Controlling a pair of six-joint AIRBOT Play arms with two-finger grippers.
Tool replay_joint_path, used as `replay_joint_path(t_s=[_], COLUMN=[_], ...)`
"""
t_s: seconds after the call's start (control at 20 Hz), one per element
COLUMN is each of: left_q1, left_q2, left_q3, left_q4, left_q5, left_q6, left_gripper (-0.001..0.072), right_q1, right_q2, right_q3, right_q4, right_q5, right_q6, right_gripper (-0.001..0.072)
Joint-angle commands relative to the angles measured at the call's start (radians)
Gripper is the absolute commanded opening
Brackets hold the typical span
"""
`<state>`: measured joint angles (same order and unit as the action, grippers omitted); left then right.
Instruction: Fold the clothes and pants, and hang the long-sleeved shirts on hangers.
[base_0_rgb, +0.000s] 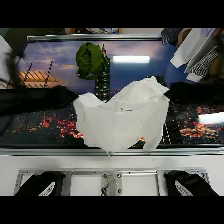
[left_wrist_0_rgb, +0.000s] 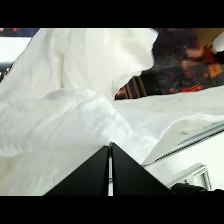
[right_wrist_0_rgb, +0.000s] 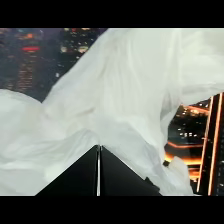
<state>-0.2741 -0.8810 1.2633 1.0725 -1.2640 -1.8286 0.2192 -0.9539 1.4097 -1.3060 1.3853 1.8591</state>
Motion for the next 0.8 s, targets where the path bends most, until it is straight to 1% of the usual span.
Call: replay_joint_path(t_s=[0.0, 0.1, 0.2, 0.25, 0.3, 0.35, 0.4, 0.5, 0.55, 0.65, 0.7, 0.75], left_q1=[-0.011, -0.003, 0.011, 0.017, 0.023, 0.028, 0.029, 0.031, 0.031, 0.021, 0.012, 0.001], left_q2=[-0.238, -0.378, -0.5, -0.549, -0.584, -0.61, -0.626, -0.63, -0.628, -0.628, -0.628, -0.628], left_q3=[-0.108, -0.07, 0.003, 0.042, 0.075, 0.103, 0.127, 0.139, 0.139, 0.139, 0.139, 0.139], left_q4=[0.001, 0.004, 0.005, 0.005, 0.006, 0.006, 0.009, 0.01, 0.01, 0.01, 0.01, 0.01], left_q5=[0.102, 0.133, 0.135, 0.131, 0.125, 0.112, 0.101, 0.106, 0.105, 0.105, 0.105, 0.105], left_q6=[0.052, 0.071, 0.096, 0.103, 0.103, 0.103, 0.105, 0.121, 0.122, 0.129, 0.136, 0.14], left_gripper=[0.0012, 0.0012, 0.0012, 0.0012, 0.0012, 0.0012, 0.0012, 0.0012, 0.0013, 0.0012, 0.0012, 0.0012], right_q1=[-0.006, -0.007, -0.007, -0.008, -0.01, -0.012, -0.017, -0.018, -0.015, 0.006, 0.031, 0.06], right_q2=[-0.272, -0.427, -0.525, -0.56, -0.579, -0.582, -0.575, -0.529, -0.499, -0.466, -0.466, -0.476], right_q3=[-0.007, 0.0, 0.0, 0.0, 0.0, 0.0, 0.009, 0.019, 0.019, 0.019, 0.019, 0.018], right_q4=[-0.016, -0.024, -0.023, -0.021, -0.019, -0.02, -0.021, -0.02, -0.02, -0.05, -0.098, -0.166], right_q5=[-0.122, -0.233, -0.352, -0.407, -0.444, -0.466, -0.473, -0.471, -0.46, -0.415, -0.381, -0.351], right_q6=[-0.08, -0.082, -0.083, -0.083, -0.084, -0.085, -0.124, -0.204, -0.214, -0.214, -0.212, -0.189], right_gripper=[0.0012, 0.0012, 0.0014, 0.0042, 0.0233, 0.0468, 0.0601, 0.0593, 0.0592, 0.0589, 0.0586, 0.0586])
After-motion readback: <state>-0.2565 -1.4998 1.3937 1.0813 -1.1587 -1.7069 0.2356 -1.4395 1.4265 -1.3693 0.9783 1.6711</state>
